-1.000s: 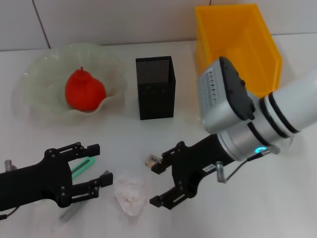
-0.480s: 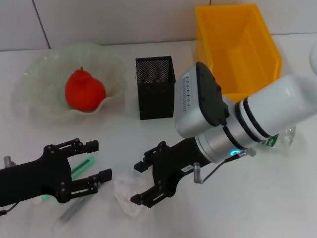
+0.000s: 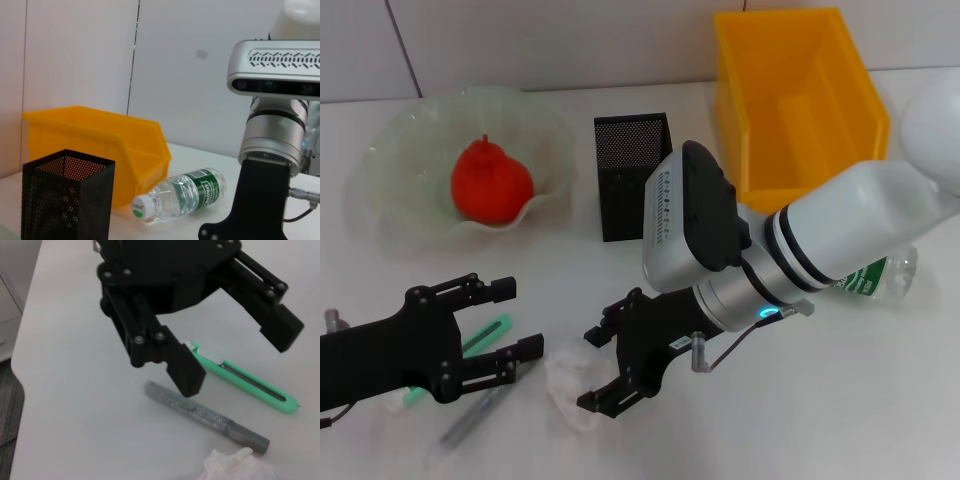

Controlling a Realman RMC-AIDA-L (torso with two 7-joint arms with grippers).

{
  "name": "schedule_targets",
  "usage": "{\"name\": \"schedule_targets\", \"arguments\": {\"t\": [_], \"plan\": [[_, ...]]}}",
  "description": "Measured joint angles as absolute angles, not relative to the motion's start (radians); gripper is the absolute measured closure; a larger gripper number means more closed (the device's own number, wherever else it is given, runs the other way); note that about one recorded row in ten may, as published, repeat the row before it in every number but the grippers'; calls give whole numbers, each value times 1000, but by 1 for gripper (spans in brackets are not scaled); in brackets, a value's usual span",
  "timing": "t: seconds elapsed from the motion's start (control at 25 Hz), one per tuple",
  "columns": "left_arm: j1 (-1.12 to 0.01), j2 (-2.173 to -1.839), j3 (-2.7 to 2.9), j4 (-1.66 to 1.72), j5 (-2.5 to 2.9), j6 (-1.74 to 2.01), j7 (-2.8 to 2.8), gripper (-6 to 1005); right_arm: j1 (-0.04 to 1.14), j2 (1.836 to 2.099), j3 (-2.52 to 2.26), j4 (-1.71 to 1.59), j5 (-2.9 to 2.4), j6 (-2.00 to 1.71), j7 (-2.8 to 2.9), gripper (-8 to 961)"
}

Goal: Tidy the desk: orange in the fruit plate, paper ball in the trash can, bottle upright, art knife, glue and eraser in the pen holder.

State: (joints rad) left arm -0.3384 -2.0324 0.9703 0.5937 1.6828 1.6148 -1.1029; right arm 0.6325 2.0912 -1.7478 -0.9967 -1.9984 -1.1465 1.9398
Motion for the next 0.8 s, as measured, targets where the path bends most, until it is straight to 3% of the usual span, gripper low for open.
{"name": "schedule_targets", "arguments": {"t": [0.56,0.68,0.8], "plan": [[-354,-2032,965,594,1681,1602,-1103,245,688,2084,-1752,-942,-1981,-1145,1937,251],[-355,-2032,965,594,1681,1602,-1103,245,689,2084,-1752,-940,-1982,-1149,1937,475],[-355,-2032,965,594,1680,1601,-1103,245,685,2084,-1745,-945,-1982,-1153,1938,525]]}}
